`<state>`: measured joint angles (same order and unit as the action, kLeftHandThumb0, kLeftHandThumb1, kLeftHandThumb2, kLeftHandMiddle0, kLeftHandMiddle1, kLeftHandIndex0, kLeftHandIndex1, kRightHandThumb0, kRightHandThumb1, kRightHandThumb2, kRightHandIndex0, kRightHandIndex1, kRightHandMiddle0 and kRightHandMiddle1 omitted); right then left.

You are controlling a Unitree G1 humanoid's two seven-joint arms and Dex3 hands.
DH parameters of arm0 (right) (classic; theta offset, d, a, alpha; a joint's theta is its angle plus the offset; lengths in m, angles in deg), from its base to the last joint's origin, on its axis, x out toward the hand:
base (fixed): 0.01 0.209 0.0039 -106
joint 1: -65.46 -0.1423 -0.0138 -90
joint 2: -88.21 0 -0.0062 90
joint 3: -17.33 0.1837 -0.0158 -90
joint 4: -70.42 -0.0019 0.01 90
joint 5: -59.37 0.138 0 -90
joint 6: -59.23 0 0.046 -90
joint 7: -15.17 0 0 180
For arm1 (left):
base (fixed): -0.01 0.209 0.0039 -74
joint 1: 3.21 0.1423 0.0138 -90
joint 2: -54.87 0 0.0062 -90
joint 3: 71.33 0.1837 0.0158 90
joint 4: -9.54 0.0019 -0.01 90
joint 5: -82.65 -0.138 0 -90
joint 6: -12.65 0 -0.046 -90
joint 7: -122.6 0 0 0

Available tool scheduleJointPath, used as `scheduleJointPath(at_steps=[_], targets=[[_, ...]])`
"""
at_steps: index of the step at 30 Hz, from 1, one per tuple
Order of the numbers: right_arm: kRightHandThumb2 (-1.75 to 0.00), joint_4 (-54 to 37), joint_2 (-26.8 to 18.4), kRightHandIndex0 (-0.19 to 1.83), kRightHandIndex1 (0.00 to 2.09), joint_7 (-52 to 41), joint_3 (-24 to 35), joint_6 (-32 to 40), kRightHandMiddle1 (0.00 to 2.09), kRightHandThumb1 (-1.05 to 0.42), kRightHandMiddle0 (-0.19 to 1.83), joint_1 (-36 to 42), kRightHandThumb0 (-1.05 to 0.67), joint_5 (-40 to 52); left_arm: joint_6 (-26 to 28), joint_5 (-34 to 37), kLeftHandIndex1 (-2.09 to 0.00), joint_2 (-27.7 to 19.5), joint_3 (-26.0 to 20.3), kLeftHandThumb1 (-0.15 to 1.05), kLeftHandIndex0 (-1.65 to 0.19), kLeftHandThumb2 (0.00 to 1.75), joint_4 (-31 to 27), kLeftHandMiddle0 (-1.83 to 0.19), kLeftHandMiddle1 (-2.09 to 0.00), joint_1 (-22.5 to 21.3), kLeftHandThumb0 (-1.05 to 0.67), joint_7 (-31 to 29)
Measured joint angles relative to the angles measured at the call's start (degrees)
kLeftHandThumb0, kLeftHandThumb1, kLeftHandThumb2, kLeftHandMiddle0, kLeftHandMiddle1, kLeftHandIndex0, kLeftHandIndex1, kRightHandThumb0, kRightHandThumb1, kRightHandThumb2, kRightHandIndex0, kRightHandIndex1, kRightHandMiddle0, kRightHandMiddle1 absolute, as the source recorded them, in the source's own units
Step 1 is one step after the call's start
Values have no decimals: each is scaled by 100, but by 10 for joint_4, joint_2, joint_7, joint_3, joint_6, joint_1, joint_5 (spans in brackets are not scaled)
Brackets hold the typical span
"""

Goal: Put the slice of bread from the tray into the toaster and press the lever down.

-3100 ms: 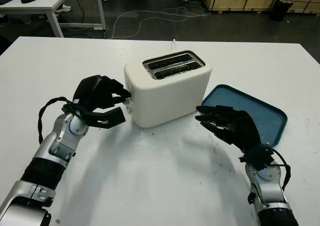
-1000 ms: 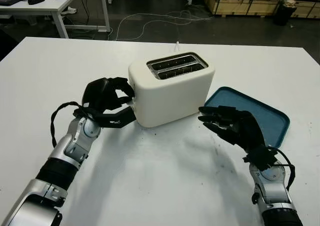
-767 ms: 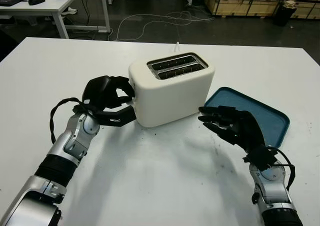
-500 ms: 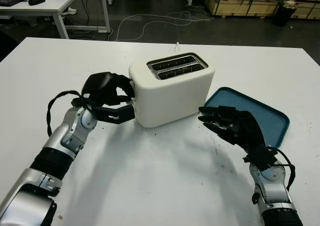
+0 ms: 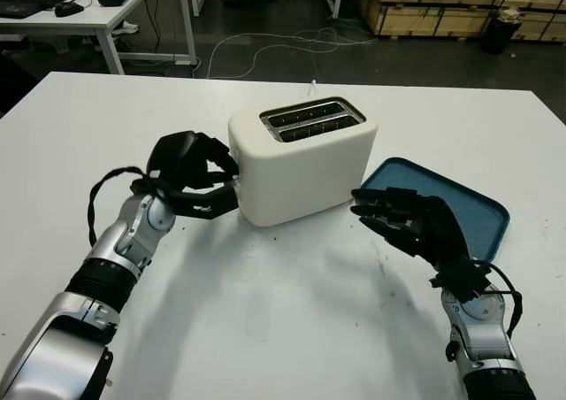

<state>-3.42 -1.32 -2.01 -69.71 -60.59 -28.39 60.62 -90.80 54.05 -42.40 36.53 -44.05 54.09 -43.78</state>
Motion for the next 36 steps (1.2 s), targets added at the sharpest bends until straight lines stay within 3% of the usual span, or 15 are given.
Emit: scheduleJointPath(at_steps=[3,11,15,17,21,23,27,30,36], targets=[[0,0,-2,110,0,0,0,0,0,-90,100,0,-41,0,-19,15,-16,4,0,79,-126,0,20,-74,-136,1,-26,17],[0,0,-6,110,0,0,0,0,0,-90,101,0,-40,0,-44,46,-16,11,0,79,-124,0,36,-78,-127,9,-21,42],[0,0,-12,110,0,0,0,0,0,-90,101,0,-40,-2,-45,46,-18,11,0,77,-125,0,2,-77,-155,22,-21,42],[0,0,-14,110,0,0,0,0,0,-89,101,0,-40,-3,-38,46,-19,11,0,78,-123,0,-17,-78,-130,33,-19,47],[0,0,-14,110,1,0,0,0,0,-89,101,0,-40,-2,-26,46,-19,18,0,78,-121,1,8,-84,-110,32,-20,69],[0,0,-14,110,1,0,0,0,0,-90,101,0,-39,-2,-33,46,-19,23,0,79,-120,0,21,-80,-125,31,-20,81],[0,0,-19,111,1,-1,0,0,0,-90,100,0,-38,-2,-36,46,-21,25,0,82,-120,1,25,-81,-123,33,-22,86],[0,3,-20,110,1,-1,0,0,1,-90,101,-2,-41,-3,-36,48,-23,23,0,79,-120,0,3,-79,-141,51,-18,86],[0,10,-20,110,0,-4,-2,0,0,-90,101,-4,-42,-3,-10,60,-27,5,-6,81,-119,0,-116,-79,-142,112,-23,86]])
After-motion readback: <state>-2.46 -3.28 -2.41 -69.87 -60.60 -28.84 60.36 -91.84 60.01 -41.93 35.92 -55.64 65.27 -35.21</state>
